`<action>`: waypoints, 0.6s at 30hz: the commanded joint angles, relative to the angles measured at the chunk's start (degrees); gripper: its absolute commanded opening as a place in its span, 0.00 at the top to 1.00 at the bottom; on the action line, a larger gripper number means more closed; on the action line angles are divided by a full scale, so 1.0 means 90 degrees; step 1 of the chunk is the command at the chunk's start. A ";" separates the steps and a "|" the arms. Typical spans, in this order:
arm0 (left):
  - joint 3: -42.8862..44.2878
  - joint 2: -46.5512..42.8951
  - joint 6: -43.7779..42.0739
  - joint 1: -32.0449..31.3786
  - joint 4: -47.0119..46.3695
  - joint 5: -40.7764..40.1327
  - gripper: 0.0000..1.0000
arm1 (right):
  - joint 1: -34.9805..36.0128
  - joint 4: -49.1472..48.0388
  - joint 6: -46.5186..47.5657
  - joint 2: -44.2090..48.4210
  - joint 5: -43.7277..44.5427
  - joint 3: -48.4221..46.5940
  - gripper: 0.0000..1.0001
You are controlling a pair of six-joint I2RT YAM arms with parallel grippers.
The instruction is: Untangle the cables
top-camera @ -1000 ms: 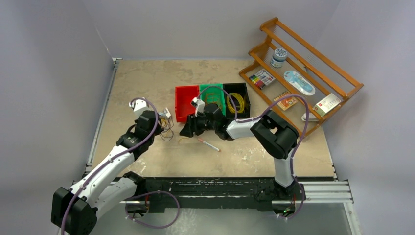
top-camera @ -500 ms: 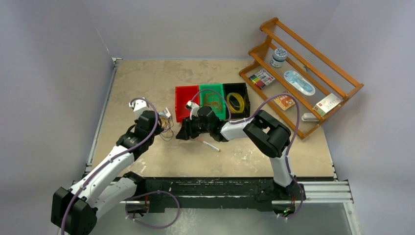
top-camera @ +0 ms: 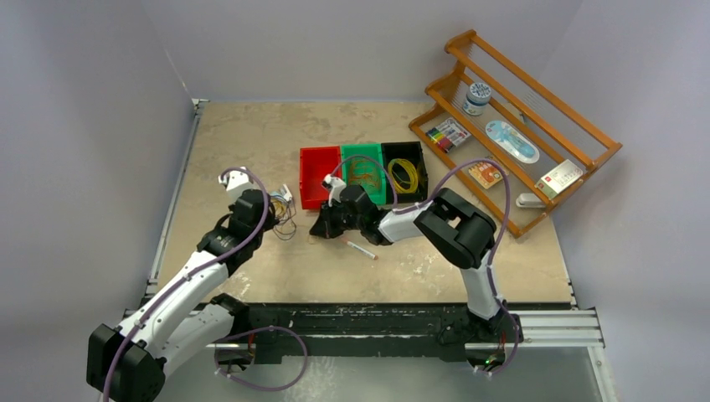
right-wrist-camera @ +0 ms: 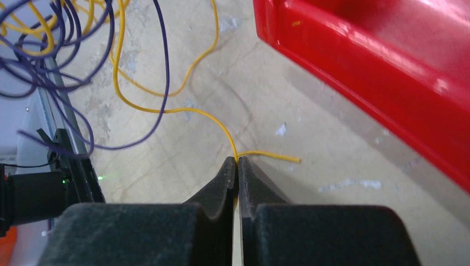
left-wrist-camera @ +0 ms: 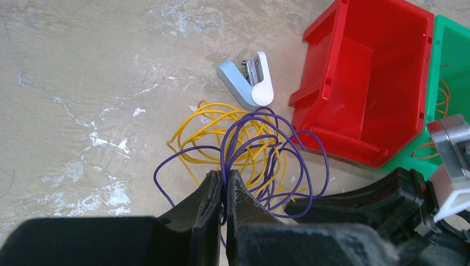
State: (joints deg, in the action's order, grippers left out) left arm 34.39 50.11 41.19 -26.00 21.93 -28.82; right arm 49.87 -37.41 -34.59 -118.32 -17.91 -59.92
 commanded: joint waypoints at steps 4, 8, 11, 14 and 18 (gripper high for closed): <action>-0.0196 -0.0128 0.0153 0.0037 -0.0355 -0.0262 1.00 | -0.0007 -0.0090 0.0495 0.1362 0.1053 0.0596 1.00; -0.0381 -0.0064 0.0230 0.0036 -0.0462 -0.0256 1.00 | -0.0121 0.0194 0.0674 0.1997 0.1418 0.0915 1.00; -0.0455 0.0042 0.0228 0.0031 -0.0535 -0.0257 1.00 | -0.0192 0.0417 0.0760 0.2455 0.1755 0.1098 1.00; -0.0495 0.0167 0.0228 0.0036 -0.0629 -0.0257 1.00 | -0.0265 0.0713 0.0985 0.2920 0.2183 0.1160 1.00; -0.0562 0.0246 0.0257 0.0038 -0.0705 -0.0264 1.00 | -0.0440 0.1164 0.1377 0.3581 0.2840 0.1151 1.00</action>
State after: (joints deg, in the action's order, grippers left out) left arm 30.00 52.12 42.50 -26.00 19.38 -29.85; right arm 47.33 -30.76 -26.89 -92.05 -0.54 -49.63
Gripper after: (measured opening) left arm 0.030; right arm 0.008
